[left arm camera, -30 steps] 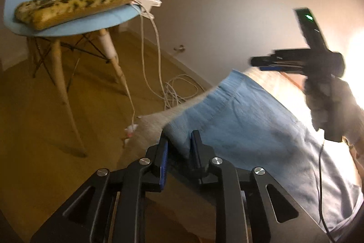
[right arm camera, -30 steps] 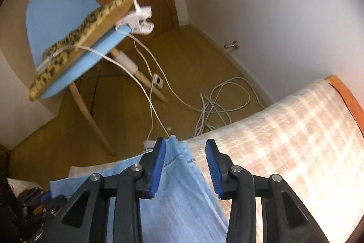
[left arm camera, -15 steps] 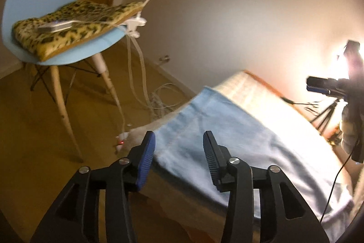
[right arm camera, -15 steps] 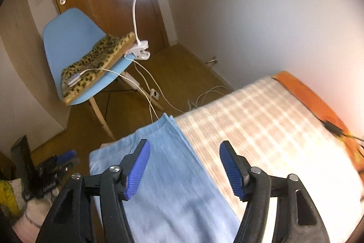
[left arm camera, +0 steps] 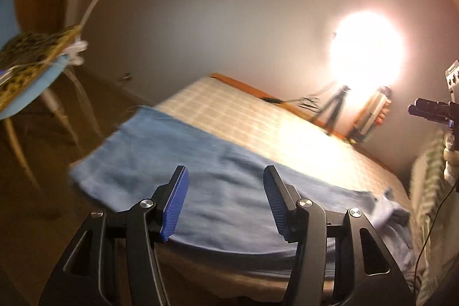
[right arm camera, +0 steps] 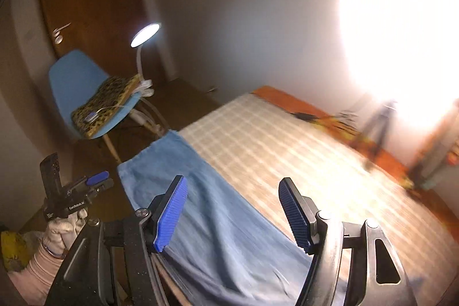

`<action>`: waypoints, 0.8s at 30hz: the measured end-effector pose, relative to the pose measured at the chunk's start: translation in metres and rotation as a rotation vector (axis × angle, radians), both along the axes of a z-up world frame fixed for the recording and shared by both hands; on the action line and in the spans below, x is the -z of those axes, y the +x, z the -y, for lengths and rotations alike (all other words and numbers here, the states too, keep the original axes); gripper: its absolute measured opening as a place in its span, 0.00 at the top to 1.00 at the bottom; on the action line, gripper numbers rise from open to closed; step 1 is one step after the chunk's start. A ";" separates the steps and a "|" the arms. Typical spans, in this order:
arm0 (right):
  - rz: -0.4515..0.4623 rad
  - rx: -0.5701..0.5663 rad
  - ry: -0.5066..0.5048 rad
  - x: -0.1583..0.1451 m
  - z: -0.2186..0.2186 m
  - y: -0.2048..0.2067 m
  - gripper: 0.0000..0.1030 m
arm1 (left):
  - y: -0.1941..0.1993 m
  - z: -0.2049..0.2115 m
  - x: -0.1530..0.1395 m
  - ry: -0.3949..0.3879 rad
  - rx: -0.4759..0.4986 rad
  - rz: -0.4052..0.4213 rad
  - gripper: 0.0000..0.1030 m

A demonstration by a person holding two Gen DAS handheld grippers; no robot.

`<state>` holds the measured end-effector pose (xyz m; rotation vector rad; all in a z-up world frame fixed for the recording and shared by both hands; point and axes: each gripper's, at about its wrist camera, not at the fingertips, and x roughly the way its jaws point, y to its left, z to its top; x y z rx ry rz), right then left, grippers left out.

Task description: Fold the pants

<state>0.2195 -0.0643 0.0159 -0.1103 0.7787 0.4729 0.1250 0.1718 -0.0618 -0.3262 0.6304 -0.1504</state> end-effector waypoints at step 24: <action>-0.149 0.704 0.081 0.109 0.349 -0.203 0.33 | 0.071 0.352 0.000 -0.046 0.726 -0.217 0.32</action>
